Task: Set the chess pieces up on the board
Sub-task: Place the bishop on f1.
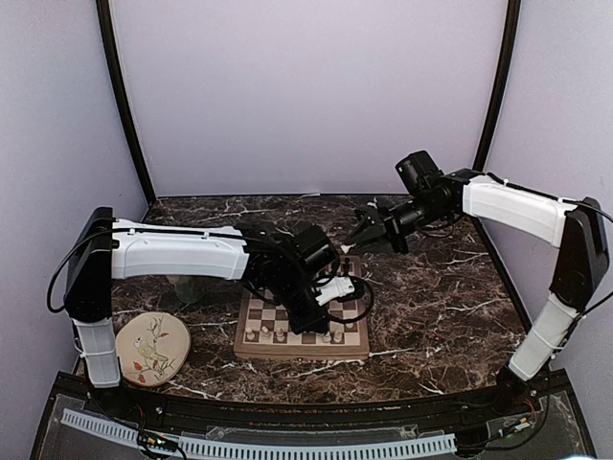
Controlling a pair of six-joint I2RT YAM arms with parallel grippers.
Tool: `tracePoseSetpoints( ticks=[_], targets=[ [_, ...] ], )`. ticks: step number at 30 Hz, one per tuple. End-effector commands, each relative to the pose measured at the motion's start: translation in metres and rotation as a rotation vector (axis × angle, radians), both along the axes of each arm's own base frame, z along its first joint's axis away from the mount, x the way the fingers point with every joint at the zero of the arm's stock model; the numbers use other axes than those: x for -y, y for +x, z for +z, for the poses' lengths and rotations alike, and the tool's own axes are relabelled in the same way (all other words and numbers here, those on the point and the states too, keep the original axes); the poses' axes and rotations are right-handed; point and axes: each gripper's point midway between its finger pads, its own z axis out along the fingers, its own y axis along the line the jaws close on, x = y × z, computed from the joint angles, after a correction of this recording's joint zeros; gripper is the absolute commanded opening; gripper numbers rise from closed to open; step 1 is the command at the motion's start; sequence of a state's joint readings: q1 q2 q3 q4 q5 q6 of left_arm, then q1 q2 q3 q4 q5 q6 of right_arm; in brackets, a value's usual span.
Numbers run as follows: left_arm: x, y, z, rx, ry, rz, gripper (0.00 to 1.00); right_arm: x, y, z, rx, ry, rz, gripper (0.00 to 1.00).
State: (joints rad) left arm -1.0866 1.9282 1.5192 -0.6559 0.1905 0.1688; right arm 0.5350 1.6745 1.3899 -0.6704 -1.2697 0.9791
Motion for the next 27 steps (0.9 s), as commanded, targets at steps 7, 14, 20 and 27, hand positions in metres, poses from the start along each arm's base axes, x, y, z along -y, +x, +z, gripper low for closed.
tracePoseSetpoints(
  ticks=[7,14,20,27],
  targets=[
    [-0.005,0.003,-0.008,0.015,0.069,-0.009,0.05,0.047,0.092,-0.091,1.416,-0.388,0.33,0.0],
    [-0.006,0.004,-0.013,0.012,0.082,-0.005,0.14,0.046,0.091,-0.09,1.412,-0.377,0.331,0.0],
    [-0.006,0.005,-0.016,0.016,0.086,-0.001,0.27,0.045,0.09,-0.089,1.407,-0.367,0.331,0.0],
    [-0.006,0.008,0.011,0.056,0.039,0.015,0.36,0.042,0.086,-0.088,1.402,-0.34,0.344,0.0]
  ],
)
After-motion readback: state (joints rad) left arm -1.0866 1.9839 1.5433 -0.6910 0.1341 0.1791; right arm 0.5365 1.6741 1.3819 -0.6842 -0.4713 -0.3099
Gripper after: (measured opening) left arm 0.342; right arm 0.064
